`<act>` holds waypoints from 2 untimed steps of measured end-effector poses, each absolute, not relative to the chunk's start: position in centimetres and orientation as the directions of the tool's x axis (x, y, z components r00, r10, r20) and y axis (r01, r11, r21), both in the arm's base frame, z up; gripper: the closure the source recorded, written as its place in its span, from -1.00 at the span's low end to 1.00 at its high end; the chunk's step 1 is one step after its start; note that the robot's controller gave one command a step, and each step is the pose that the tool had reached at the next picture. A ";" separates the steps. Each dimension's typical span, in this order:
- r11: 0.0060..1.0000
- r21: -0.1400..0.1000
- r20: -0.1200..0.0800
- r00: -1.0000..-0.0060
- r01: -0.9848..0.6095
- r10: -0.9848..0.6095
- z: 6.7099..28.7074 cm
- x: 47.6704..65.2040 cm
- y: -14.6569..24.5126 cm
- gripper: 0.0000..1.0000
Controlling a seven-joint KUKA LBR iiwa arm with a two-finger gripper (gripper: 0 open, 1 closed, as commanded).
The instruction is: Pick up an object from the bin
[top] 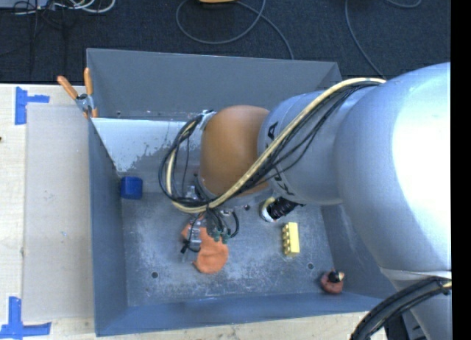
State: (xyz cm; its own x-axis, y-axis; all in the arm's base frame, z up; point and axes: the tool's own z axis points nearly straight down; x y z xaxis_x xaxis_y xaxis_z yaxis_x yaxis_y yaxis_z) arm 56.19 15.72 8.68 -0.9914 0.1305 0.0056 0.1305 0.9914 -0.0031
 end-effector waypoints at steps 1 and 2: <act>0.995 -0.006 0.017 -0.995 0.098 0.098 11.7 53.3 16.1 -1.00; 0.999 0.001 0.001 -0.999 -0.039 -0.039 12.1 51.3 11.5 -1.00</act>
Offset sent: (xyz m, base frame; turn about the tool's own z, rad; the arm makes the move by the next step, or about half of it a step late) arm -0.0737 -0.1040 -0.0012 -0.2422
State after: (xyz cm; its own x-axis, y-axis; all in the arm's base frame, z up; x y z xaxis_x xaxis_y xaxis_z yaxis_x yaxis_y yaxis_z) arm 51.27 11.53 12.05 -0.9992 -0.0390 0.0006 -0.0390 0.9992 0.0013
